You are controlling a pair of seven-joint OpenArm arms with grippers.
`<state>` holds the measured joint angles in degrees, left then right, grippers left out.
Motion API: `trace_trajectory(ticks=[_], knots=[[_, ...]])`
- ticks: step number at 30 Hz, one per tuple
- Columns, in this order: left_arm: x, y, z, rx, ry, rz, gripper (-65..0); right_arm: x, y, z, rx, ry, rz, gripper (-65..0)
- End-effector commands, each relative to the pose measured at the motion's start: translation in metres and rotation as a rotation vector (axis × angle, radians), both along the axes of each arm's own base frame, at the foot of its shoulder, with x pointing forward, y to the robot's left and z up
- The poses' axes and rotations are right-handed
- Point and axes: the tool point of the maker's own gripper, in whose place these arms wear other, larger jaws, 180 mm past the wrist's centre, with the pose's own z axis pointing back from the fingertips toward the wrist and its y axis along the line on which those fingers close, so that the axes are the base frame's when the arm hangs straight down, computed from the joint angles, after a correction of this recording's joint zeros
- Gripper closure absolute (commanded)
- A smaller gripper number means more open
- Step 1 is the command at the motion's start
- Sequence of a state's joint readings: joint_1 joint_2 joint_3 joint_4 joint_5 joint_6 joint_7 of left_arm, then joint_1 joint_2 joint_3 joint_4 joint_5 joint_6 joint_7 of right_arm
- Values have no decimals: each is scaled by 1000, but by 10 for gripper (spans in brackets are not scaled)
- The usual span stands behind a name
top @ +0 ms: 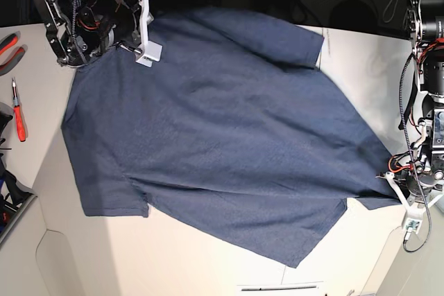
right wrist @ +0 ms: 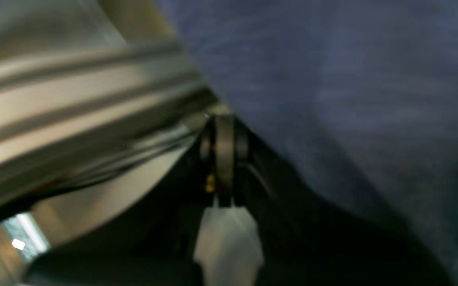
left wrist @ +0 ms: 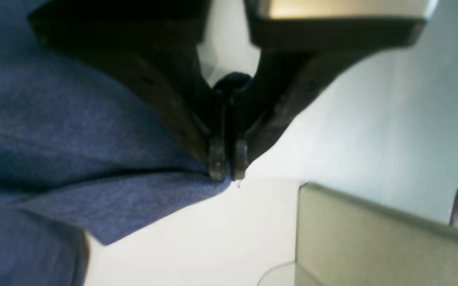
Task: Layout the t-shirt on the table in an organized manner, then fold the t-shirt properly
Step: 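Pull the collar edge with both grippers apart to stretch the shirt, then move the left gripper onto the shirt body near the hem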
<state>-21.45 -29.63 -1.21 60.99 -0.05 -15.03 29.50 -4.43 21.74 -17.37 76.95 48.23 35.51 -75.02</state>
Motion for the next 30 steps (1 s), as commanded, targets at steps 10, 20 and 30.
trace_trajectory(ticks=[10,20,30], knots=[[-11,8,-2,-5,57,-17,-263,30,23,36,83,-159,40,0],[4,-13,12,-167,-74,-54,-228,128,60,108,306,-533,-270,0],[61,-137,47,-394,-192,-294,0,160,79,99,240,-615,-452,0]])
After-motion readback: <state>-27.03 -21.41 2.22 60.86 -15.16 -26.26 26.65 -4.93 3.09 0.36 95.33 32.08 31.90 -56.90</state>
